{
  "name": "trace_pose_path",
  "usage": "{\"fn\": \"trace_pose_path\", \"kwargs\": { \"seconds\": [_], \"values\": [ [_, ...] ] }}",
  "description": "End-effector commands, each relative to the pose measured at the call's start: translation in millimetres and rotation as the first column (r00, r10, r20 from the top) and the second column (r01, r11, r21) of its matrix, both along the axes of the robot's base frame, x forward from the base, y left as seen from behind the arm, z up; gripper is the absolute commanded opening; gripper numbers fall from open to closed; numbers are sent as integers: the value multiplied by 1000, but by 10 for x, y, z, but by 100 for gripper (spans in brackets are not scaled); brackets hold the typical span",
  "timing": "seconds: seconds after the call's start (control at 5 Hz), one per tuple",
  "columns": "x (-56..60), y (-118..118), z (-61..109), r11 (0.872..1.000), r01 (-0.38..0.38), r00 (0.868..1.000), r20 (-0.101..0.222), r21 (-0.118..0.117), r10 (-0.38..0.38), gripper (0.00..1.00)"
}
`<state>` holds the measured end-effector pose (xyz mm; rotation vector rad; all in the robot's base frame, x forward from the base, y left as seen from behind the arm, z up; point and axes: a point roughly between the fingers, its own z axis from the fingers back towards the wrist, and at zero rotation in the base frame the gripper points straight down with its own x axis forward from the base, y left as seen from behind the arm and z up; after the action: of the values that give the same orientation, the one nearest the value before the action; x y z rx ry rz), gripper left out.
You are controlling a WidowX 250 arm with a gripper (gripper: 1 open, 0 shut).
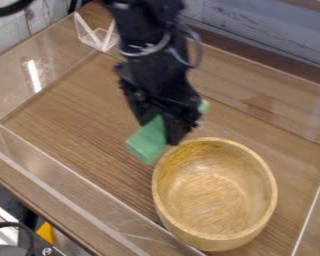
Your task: Remove the green block from inside the brown bowl and put it on the table
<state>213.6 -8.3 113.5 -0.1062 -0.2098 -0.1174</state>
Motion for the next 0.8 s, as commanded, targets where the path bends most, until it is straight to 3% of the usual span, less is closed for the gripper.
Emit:
{"fn": "trace_pose_path", "kwargs": {
  "seconds": [0.0, 0.2, 0.4, 0.6],
  "values": [
    [-20, 331, 3, 999, -44, 998, 35, 17, 44, 0],
    [-93, 621, -91, 997, -69, 997, 43, 31, 67, 0],
    [-132, 764, -139, 996, -77, 996, 56, 36, 75, 0],
    [-129, 746, -213, 996, -74, 995, 63, 43, 71, 0]
  ]
}}
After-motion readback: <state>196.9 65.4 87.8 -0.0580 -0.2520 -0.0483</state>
